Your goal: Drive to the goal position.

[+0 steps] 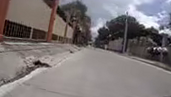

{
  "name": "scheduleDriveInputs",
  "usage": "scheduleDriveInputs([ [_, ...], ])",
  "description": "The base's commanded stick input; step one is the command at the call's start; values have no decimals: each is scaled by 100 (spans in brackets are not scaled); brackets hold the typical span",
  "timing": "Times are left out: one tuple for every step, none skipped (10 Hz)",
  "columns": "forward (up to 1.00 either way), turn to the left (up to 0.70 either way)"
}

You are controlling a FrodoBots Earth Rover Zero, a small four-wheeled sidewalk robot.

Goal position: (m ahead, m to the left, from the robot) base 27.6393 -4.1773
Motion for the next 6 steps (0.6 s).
scheduleDriveInputs([
  [100,0],
  [100,0],
  [100,-37],
  [100,-39],
  [100,-39],
  [100,-39],
])
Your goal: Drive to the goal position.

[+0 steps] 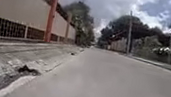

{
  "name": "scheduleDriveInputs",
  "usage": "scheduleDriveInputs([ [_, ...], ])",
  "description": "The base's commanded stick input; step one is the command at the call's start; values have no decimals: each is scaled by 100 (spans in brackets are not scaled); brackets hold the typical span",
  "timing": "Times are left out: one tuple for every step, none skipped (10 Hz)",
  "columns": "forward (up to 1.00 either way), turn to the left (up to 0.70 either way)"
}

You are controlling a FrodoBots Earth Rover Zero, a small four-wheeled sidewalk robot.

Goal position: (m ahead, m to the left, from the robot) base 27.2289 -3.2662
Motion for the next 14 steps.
scheduleDriveInputs([
  [100,-13],
  [100,0],
  [100,0],
  [100,0],
  [100,0],
  [100,0],
  [100,0],
  [100,0],
  [100,0],
  [100,0],
  [100,0],
  [100,0],
  [100,0],
  [100,0],
])
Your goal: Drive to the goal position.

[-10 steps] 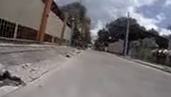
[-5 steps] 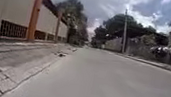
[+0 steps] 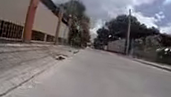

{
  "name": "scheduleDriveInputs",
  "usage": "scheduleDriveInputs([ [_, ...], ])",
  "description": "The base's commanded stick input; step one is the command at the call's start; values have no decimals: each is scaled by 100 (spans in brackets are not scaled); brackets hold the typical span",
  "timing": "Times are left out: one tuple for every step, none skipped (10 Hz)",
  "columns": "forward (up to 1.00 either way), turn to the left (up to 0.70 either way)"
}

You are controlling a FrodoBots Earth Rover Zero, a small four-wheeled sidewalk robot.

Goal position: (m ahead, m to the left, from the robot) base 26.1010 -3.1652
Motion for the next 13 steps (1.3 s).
scheduleDriveInputs([
  [100,0],
  [100,0],
  [100,0],
  [100,0],
  [100,-39],
  [100,-39],
  [100,-35],
  [100,-8],
  [100,0],
  [100,0],
  [100,0],
  [100,0],
  [100,0],
])
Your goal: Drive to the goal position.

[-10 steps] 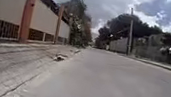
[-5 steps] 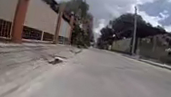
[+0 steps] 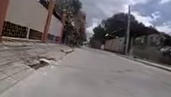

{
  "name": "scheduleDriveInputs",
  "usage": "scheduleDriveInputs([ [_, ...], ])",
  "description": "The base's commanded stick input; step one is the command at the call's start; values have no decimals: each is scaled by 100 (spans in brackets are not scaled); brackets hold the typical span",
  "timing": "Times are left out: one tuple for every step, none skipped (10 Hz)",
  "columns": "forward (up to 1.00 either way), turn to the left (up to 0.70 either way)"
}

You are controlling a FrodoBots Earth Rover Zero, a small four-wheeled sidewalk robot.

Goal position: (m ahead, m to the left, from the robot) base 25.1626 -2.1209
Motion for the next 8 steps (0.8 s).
scheduleDriveInputs([
  [100,0],
  [100,0],
  [100,0],
  [100,0],
  [100,0],
  [100,0],
  [100,0],
  [100,0],
])
